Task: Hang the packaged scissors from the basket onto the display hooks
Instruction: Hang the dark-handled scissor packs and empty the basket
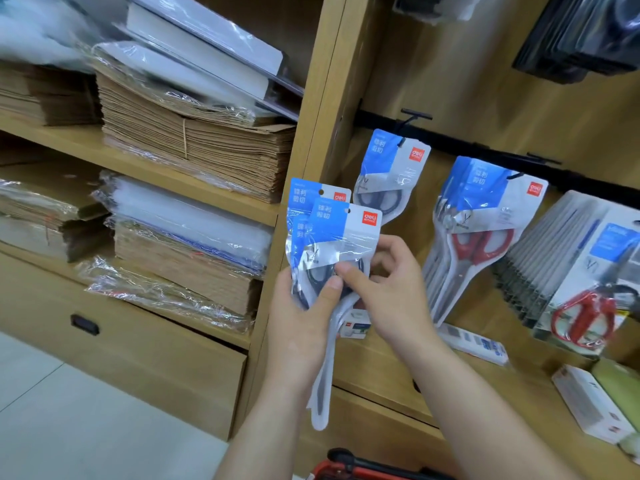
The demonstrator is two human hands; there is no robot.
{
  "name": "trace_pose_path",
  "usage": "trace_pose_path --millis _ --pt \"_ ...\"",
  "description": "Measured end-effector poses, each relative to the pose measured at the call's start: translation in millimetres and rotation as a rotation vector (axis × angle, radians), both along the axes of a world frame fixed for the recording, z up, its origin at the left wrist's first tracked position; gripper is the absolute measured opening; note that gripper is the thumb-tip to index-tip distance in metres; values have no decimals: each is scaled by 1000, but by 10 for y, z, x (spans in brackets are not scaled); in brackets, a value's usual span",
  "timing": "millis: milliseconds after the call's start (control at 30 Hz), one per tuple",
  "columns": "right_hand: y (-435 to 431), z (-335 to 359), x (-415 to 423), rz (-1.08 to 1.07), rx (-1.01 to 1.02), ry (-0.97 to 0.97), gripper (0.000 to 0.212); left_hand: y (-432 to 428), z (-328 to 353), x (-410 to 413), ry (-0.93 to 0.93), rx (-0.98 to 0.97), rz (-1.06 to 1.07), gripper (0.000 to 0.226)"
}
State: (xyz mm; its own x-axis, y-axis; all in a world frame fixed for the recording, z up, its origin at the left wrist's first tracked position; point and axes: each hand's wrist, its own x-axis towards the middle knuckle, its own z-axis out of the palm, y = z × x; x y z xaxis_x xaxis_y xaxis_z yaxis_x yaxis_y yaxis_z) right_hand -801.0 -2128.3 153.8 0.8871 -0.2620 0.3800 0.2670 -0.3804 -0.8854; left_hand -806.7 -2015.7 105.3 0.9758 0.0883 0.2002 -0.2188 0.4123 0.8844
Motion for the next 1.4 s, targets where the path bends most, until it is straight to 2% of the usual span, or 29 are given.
trace_pose_path --millis 167,300,433,633,1000,1200,1400 --pt "-105 71 18 -91 52 -33 38 3 -26 31 11 53 42 24" --pt "-216 280 66 -160 40 -127 70 54 -58 44 10 86 70 26" --pt "-294 530 256 -153 -124 -210 69 80 -60 49 -10 90 74 28" --pt "-440 825 533 -187 -131 -278 72 78 -45 77 5 19 49 30" --pt "-497 758 699 -255 -193 -215 72 79 -68 108 23 7 59 29" --pt "-472 803 954 -323 -306 -163 71 66 -54 95 31 16 60 28" --pt "-453 841 1077 -339 -301 -120 69 84 -34 61 34 44 60 25"
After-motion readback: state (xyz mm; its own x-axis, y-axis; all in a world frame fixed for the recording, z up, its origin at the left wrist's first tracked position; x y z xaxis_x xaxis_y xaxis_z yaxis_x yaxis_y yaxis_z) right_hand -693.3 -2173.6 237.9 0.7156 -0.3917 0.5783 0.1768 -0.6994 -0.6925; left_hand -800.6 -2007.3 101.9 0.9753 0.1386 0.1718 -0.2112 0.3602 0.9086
